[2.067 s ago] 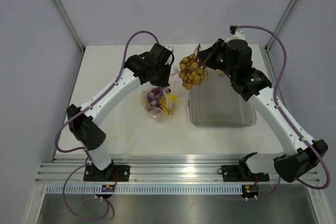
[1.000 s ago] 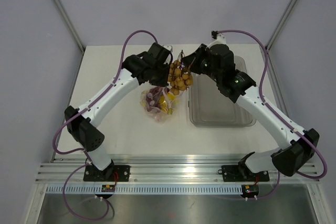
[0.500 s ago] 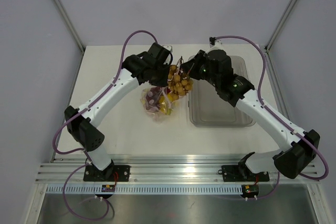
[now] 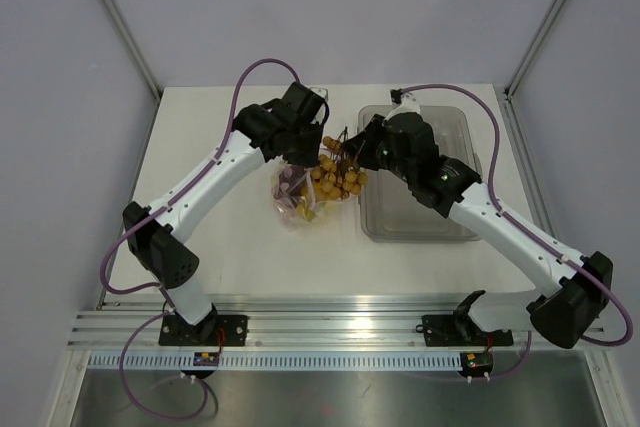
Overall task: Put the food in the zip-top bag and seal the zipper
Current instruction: Place the fake fruit in the zipper food storage bag.
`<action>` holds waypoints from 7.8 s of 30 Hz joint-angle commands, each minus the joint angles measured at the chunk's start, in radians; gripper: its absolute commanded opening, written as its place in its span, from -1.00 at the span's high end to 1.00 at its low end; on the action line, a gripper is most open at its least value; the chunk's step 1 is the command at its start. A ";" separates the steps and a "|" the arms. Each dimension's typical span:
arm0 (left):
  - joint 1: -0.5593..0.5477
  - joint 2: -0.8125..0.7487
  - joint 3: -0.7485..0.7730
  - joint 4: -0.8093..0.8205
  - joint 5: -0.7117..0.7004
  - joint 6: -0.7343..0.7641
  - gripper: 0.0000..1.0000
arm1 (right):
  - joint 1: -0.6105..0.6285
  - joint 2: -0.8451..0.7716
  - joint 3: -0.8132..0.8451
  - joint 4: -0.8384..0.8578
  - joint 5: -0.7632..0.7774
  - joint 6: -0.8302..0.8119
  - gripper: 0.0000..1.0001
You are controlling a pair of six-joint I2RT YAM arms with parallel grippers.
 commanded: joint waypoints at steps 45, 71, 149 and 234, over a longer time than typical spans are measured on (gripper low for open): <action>0.000 -0.050 0.070 0.035 0.190 0.039 1.00 | 0.009 0.180 0.075 0.062 -0.021 -0.053 1.00; 0.012 0.006 0.202 -0.014 0.244 0.020 1.00 | 0.031 0.054 -0.195 0.377 0.140 0.062 1.00; 0.071 0.094 0.290 0.018 0.501 -0.017 1.00 | 0.154 0.157 -0.333 0.855 0.735 -0.232 1.00; 0.190 -0.018 0.093 0.164 0.646 -0.037 1.00 | 0.199 -0.121 -0.343 0.435 0.196 -0.266 0.00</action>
